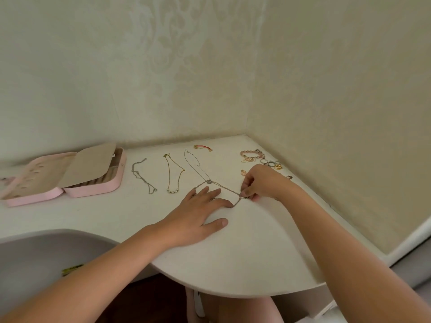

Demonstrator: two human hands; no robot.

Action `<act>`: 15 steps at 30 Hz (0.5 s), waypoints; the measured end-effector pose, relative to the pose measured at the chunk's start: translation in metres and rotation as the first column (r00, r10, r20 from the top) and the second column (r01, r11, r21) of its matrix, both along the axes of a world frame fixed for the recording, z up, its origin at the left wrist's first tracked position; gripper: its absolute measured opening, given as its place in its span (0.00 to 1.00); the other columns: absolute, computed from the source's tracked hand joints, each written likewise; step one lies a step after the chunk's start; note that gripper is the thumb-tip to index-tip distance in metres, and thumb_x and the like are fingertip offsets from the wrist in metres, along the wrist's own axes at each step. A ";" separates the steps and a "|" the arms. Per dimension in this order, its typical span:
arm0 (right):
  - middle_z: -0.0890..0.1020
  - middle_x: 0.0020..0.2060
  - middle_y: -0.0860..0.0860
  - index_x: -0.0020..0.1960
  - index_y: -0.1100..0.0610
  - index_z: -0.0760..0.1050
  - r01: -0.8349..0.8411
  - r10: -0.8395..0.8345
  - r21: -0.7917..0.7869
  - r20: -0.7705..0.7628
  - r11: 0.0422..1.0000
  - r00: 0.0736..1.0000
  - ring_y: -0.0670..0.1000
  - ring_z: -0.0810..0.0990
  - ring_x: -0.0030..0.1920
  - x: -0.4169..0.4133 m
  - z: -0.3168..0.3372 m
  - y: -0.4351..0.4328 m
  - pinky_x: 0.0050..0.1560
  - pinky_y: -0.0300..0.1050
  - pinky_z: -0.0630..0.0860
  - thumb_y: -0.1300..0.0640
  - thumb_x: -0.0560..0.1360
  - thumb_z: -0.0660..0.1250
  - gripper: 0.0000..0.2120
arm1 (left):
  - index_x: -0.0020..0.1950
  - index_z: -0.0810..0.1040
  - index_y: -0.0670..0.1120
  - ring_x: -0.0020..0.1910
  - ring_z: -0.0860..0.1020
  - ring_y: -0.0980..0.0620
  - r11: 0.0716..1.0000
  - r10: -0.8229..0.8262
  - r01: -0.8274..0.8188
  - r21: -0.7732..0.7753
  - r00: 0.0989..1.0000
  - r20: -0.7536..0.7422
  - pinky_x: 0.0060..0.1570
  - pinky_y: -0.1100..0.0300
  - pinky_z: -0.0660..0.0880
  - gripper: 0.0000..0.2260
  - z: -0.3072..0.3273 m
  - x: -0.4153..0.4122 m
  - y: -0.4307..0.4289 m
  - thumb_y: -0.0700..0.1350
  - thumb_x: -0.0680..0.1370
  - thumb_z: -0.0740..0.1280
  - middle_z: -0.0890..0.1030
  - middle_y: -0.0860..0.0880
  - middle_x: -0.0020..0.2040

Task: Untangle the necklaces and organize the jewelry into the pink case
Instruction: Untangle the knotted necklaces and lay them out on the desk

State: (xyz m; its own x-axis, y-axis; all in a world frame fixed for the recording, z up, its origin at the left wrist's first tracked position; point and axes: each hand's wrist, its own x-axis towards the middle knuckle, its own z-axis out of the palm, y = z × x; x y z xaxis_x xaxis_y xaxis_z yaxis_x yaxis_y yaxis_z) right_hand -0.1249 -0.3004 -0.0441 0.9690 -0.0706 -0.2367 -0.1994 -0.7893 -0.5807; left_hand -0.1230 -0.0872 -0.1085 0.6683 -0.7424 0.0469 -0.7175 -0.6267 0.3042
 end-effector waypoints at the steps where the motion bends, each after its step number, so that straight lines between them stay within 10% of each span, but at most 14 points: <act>1: 0.80 0.30 0.49 0.38 0.58 0.79 0.011 -0.011 0.004 0.021 1.000 1.000 0.44 0.78 0.29 -0.002 0.000 -0.002 0.29 0.29 0.71 0.64 0.72 0.72 0.05 | 0.70 0.62 0.65 0.78 0.49 0.50 1.000 -0.002 0.002 -0.001 1.000 -0.002 0.73 0.56 0.44 0.27 0.000 0.000 0.000 0.69 0.73 0.45 0.57 0.52 0.78; 15: 0.82 0.36 0.54 0.44 0.61 0.78 0.139 -0.135 -0.003 0.226 0.990 0.965 0.47 0.77 0.30 -0.039 0.026 -0.036 0.31 0.34 0.73 0.67 0.72 0.69 0.03 | 0.47 0.65 0.53 0.75 0.54 0.58 0.989 0.037 -0.038 -0.141 0.999 -0.012 0.70 0.64 0.48 0.10 0.003 -0.003 0.002 0.57 0.79 0.62 0.66 0.50 0.73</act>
